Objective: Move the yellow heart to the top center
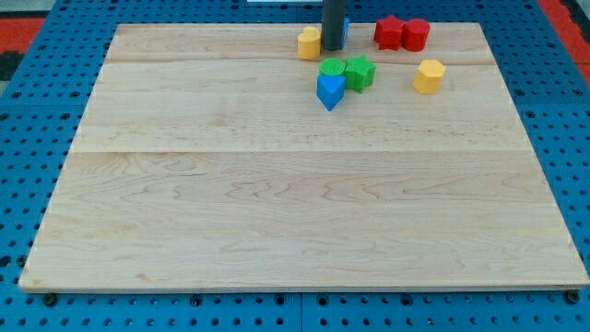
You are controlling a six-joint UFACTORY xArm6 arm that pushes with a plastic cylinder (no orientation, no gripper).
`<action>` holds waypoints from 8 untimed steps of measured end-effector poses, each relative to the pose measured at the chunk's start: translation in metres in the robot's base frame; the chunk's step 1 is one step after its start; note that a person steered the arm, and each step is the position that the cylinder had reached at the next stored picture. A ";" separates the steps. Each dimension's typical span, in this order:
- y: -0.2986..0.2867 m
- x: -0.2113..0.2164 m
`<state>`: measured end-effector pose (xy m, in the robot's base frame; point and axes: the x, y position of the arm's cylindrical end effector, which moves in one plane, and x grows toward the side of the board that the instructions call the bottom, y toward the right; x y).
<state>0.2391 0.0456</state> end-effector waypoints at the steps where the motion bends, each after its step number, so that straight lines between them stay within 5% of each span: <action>1: -0.060 -0.002; 3: -0.103 0.042; 5: -0.118 -0.007; 8: -0.107 0.005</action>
<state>0.2436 -0.0616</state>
